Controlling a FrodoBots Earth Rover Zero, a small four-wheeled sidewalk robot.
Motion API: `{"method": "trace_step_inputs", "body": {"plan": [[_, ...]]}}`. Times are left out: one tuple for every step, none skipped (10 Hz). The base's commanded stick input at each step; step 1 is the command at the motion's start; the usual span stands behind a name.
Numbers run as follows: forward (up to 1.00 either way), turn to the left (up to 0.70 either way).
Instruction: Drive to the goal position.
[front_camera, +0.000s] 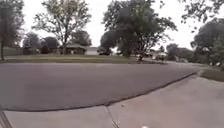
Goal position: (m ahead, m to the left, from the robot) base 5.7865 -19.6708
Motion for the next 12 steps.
{"method": "trace_step_inputs", "body": {"plan": [[0.70,0.00],[0.70,0.00],[0.70,0.00],[0.70,0.00],[0.70,0.00],[0.70,0.00],[0.70,0.00],[0.70,0.00],[0.70,0.00],[0.70,0.00],[0.70,-0.18],[0.70,-0.35]]}}
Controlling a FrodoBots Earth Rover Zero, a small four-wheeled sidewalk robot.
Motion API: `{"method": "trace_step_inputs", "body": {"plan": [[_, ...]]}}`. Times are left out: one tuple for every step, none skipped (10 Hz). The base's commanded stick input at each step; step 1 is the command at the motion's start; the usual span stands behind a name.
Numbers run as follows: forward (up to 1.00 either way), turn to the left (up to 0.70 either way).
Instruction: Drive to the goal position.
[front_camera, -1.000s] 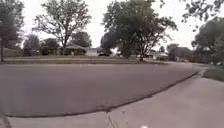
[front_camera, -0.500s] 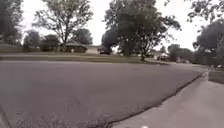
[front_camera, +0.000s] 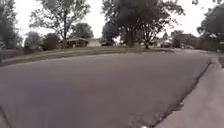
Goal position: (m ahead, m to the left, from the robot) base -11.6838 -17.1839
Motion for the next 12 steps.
{"method": "trace_step_inputs", "body": {"plan": [[0.70,-0.35],[0.70,-0.35],[0.70,-0.35],[0.70,-0.35],[0.70,-0.35],[0.70,-0.35],[0.70,-0.35],[0.70,-0.35],[0.70,-0.35],[0.70,-0.35],[0.70,-0.35],[0.70,-0.34]]}}
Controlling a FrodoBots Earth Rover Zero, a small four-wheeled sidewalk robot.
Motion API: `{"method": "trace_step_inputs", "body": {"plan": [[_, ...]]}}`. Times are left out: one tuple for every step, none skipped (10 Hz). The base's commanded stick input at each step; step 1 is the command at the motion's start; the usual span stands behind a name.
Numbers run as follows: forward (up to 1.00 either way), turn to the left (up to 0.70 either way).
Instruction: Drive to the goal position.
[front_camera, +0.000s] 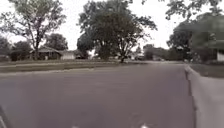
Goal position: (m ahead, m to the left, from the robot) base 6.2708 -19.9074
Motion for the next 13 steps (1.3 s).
{"method": "trace_step_inputs", "body": {"plan": [[0.70,-0.19],[0.70,0.00],[0.70,0.00],[0.70,0.00],[0.70,0.00],[0.70,0.00],[0.70,0.00],[0.70,0.00],[0.70,0.00],[0.70,0.00],[0.70,-0.05],[0.70,-0.35],[0.70,-0.35]]}}
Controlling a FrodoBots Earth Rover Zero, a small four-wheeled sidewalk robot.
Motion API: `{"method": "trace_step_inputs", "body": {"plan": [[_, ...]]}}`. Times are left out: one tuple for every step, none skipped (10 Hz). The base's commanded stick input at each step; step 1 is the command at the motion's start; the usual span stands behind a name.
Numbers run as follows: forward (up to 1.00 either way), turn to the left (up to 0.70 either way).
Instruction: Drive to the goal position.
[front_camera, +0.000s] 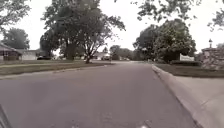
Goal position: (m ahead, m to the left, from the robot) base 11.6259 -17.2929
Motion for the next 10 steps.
{"method": "trace_step_inputs", "body": {"plan": [[0.70,-0.35],[0.70,-0.35],[0.70,-0.35],[0.70,-0.35],[0.70,-0.35],[0.70,-0.18],[0.70,0.00],[0.70,0.00],[0.70,0.00],[0.70,0.00]]}}
